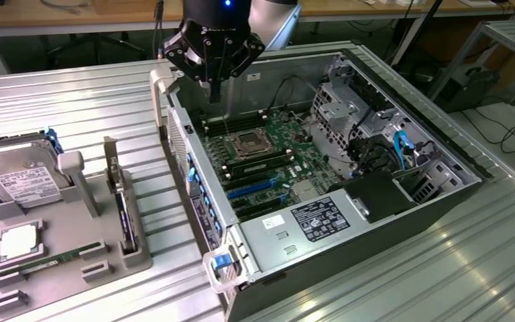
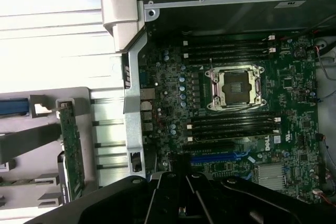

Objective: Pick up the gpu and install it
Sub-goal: 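Reach for the gpu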

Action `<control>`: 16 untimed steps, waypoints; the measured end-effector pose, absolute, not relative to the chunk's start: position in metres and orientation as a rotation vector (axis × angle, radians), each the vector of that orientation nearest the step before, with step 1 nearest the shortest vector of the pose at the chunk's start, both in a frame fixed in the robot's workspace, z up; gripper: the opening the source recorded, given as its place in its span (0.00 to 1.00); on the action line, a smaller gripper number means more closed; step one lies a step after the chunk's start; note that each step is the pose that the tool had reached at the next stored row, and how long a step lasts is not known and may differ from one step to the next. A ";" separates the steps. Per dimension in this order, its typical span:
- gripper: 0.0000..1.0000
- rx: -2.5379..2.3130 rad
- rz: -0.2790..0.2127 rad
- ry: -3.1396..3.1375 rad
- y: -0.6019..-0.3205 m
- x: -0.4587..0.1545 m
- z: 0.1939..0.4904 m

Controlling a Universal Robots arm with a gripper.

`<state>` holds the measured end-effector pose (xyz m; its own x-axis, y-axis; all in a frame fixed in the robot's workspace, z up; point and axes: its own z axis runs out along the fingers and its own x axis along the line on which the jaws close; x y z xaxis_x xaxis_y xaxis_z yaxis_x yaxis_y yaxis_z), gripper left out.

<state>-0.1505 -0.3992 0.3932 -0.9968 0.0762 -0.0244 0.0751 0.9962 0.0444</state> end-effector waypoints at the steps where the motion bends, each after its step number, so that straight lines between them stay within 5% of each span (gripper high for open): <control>1: 0.11 0.118 0.068 3.112 -0.399 -0.151 0.393; 16: 0.11 0.118 0.068 3.112 -0.399 -0.154 0.393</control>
<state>-0.1537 -0.3992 0.3932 -0.9968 0.0763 -0.0245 0.0751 0.9962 0.0444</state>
